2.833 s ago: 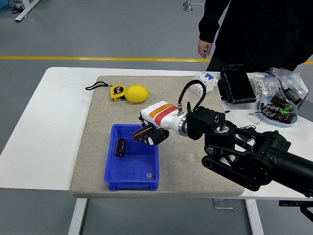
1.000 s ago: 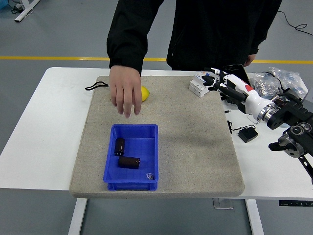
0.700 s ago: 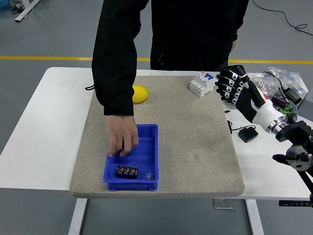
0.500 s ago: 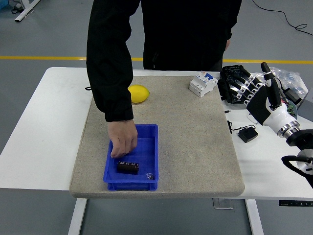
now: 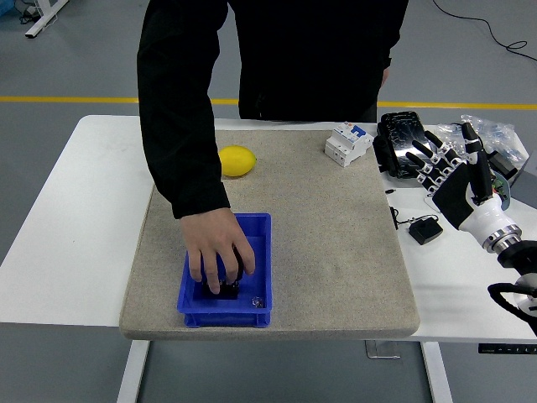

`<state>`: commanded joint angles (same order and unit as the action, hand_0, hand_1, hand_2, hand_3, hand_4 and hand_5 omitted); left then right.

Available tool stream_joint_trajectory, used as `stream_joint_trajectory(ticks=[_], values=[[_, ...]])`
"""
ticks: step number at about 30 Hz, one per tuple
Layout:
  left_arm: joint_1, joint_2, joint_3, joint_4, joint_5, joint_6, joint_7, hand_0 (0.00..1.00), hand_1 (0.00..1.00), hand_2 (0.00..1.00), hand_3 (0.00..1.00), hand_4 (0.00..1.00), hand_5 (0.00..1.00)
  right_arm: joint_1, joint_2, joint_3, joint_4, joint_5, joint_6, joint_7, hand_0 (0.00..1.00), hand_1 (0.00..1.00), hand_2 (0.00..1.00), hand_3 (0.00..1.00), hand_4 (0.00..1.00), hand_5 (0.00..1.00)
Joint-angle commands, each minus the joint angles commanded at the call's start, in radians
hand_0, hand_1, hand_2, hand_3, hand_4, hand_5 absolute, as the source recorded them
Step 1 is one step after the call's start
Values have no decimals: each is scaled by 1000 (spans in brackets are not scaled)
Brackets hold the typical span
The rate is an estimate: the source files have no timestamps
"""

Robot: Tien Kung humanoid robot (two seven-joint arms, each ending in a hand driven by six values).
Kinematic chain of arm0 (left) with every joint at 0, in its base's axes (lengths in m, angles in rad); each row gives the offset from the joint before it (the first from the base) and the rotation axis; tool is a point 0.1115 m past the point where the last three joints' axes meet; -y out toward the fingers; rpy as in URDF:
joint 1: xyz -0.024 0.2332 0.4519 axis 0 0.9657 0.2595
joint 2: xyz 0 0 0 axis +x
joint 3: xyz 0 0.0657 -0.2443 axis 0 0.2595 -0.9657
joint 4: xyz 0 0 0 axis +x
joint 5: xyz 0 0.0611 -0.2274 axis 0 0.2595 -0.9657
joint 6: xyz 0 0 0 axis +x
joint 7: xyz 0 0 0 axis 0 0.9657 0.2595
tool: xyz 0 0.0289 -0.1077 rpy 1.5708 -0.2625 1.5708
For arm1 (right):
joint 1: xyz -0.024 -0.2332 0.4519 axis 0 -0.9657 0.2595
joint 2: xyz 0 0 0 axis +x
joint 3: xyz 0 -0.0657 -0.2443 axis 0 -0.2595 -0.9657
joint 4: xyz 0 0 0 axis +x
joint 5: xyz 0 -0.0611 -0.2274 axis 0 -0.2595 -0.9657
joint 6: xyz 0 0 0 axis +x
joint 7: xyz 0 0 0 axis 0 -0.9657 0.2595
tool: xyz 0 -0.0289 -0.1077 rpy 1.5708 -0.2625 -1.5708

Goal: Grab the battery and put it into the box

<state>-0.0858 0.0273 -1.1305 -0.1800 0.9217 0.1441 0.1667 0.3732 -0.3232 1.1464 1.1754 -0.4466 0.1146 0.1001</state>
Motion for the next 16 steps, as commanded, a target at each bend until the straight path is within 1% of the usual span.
stream_joint_trajectory(ticks=[1, 5, 8, 12, 13, 16], values=[[-1, 0, -1, 0, 0, 0, 0, 752, 701, 728, 623, 692, 608, -11, 9, 6, 1, -7, 0, 16, 977, 902, 908, 950, 998, 998], [-4, -1, 4, 0, -7, 1, 0, 752, 701, 728, 623, 692, 608, -52, 47, 40, -1, -66, 7, 57, 977, 902, 908, 950, 998, 998], [-6, 0, 9, 0, -16, 2, -2, 753, 701, 727, 624, 692, 609, -80, 70, 59, 1, -115, 12, 65, 978, 901, 905, 936, 998, 998], [-10, 0, 10, 0, -17, 2, -2, 753, 701, 727, 624, 692, 609, -97, 82, 64, -3, -145, 3, 70, 978, 901, 905, 936, 998, 998], [-10, -1, 11, 0, -17, 2, -2, 752, 701, 728, 623, 691, 611, -99, 83, 63, -6, -146, 1, 74, 971, 894, 889, 901, 998, 998], [-11, -2, 9, 0, -8, 3, 1, 752, 701, 728, 623, 691, 611, -106, 87, 70, -11, -152, -4, 84, 971, 894, 889, 901, 998, 998]])
